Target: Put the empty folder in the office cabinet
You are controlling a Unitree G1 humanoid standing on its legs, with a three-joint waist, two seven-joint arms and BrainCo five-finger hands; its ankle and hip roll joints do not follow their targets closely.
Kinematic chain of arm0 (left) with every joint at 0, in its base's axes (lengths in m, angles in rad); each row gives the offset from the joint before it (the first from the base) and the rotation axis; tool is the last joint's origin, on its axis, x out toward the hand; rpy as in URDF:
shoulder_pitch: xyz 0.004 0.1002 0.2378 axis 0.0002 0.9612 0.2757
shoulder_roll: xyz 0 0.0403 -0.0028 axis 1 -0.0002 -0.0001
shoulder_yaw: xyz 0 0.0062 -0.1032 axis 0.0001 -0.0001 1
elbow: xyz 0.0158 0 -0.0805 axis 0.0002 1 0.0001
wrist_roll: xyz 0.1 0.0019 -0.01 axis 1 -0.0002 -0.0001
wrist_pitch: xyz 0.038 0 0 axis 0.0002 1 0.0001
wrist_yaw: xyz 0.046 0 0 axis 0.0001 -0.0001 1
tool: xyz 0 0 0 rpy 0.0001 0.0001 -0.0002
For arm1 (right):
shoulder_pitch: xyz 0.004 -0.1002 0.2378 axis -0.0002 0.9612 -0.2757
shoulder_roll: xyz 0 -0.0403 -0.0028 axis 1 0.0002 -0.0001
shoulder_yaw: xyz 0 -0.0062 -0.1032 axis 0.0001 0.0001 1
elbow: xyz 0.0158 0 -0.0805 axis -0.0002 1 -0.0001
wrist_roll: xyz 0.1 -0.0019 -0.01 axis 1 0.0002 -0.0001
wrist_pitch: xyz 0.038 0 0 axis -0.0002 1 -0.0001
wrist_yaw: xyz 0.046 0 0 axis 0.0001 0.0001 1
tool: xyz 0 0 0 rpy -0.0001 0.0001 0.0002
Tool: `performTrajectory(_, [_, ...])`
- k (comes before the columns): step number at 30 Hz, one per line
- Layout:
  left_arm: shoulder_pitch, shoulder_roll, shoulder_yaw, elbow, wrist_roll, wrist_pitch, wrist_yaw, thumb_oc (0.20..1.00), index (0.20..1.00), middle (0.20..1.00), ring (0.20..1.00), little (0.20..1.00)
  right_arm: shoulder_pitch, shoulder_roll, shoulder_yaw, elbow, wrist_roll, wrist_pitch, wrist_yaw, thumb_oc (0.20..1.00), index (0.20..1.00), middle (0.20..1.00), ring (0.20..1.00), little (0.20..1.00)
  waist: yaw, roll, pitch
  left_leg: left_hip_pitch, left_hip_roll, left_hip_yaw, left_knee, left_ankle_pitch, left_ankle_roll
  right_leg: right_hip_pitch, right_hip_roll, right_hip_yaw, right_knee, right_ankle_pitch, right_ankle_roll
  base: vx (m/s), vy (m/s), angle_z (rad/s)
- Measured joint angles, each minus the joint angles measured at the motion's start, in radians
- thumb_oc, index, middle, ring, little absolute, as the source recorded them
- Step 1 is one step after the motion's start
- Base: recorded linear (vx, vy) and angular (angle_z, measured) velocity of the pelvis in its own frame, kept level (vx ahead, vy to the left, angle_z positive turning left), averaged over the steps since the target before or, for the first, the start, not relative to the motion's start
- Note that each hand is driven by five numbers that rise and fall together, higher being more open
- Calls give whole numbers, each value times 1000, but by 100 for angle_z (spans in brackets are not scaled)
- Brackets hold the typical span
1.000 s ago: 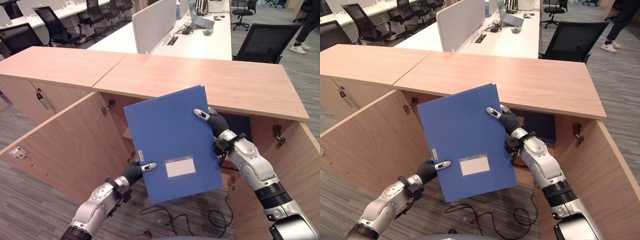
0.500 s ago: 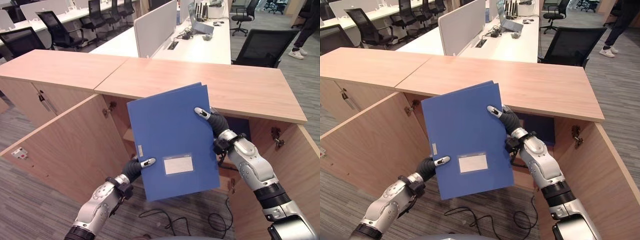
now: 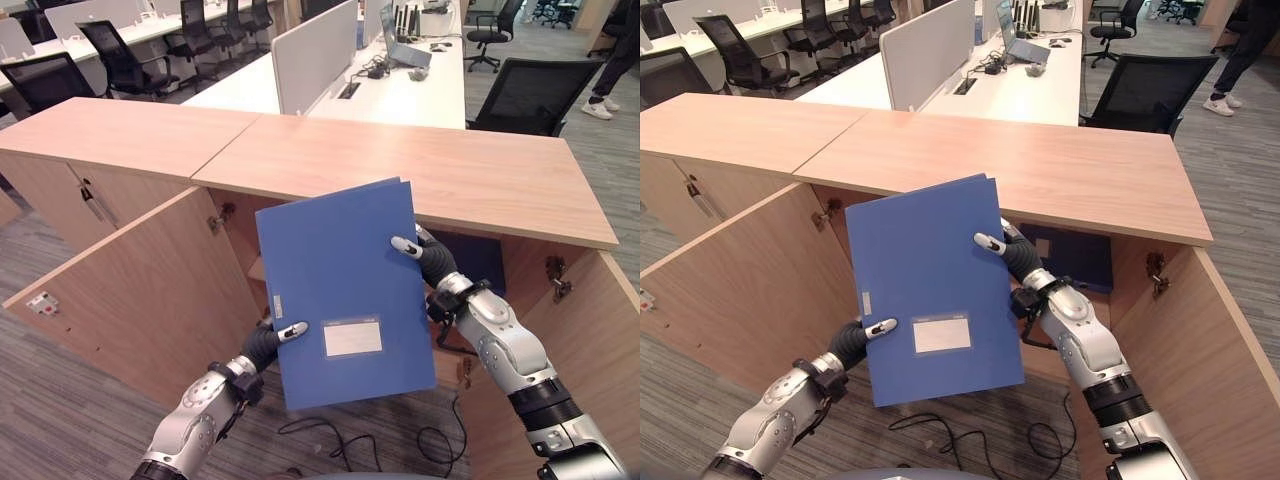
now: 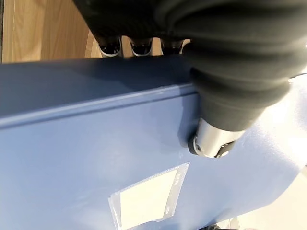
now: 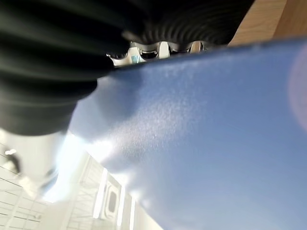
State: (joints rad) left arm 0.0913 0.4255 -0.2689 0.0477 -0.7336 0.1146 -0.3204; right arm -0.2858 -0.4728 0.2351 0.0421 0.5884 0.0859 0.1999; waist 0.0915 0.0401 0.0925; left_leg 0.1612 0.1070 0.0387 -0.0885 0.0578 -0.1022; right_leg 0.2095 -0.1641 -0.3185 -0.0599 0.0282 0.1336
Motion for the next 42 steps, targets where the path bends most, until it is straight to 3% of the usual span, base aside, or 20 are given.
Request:
performTrajectory(15, [53, -2, 14, 2, 15, 0, 5, 200, 200, 200, 200, 200, 104, 0, -43, 6, -30, 7, 33, 1000, 1000, 1000, 1000, 1000, -1, -1, 1, -8, -1, -7, 0, 0, 0, -4, -1, -8, 0, 0, 0, -1, 4, 1])
performTrajectory(25, [156, -33, 130, 37, 14, 4, 1, 200, 200, 200, 200, 200, 316, 13, -170, 123, -101, 19, 35, 1000, 1000, 1000, 1000, 1000, -4, -11, 13, -18, -6, -9, 0, 0, 1, -15, -7, -10, 2, -2, 3, 0, 0, 0])
performTrajectory(31, [228, -70, 200, 92, 15, 9, -15, 200, 200, 200, 200, 200, 446, 83, -274, 185, -99, 8, 41, 1000, 1000, 1000, 1000, 1000, -24, -25, 20, -37, -19, -9, 0, -1, 12, -45, -24, -8, 17, -8, 13, -9, 17, 0])
performTrajectory(42, [211, -118, 193, 188, 46, 8, 6, 200, 200, 200, 200, 200, 467, 141, -263, 364, -111, 15, 39, 1000, 1000, 1000, 1000, 1000, -45, -42, 30, -44, -28, 12, 0, -4, 16, -73, -35, 16, 36, -10, 17, -16, 38, -5])
